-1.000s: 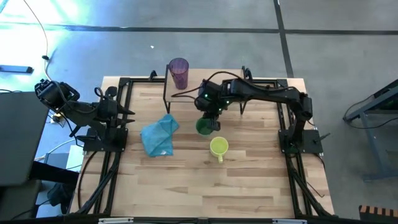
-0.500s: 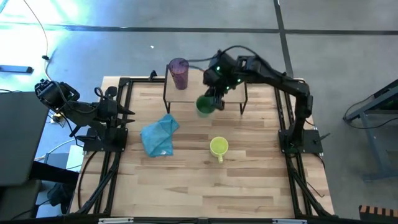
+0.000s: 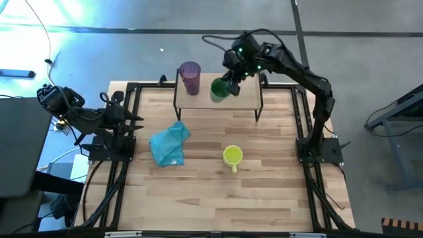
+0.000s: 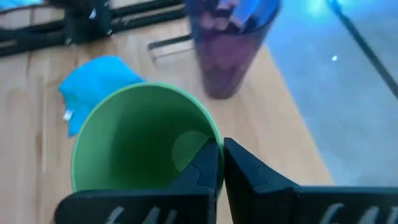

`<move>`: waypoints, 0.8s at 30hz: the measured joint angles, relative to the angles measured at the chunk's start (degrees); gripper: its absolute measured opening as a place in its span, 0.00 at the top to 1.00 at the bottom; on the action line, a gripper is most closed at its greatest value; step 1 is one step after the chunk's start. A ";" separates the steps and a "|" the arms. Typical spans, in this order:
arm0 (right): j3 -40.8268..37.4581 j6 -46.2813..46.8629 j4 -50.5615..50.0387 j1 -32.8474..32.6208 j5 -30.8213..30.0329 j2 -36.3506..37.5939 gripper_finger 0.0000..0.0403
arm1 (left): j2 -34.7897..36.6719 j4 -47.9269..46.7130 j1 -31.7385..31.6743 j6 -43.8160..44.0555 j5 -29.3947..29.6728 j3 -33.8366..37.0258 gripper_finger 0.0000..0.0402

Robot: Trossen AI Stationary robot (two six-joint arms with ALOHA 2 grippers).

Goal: Stack small to large cups/mugs on shelf
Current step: Put the green cup on the shelf

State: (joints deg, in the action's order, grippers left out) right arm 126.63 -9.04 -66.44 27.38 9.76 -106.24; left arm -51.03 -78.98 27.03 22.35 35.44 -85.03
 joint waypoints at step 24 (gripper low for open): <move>0.05 2.05 2.89 9.15 2.71 -5.09 1.00 | -0.02 0.02 0.00 0.02 0.17 0.00 0.73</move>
State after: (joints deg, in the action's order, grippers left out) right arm 126.67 -6.99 -63.55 36.52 12.47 -111.33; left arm -51.05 -78.96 27.03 22.37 35.62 -85.03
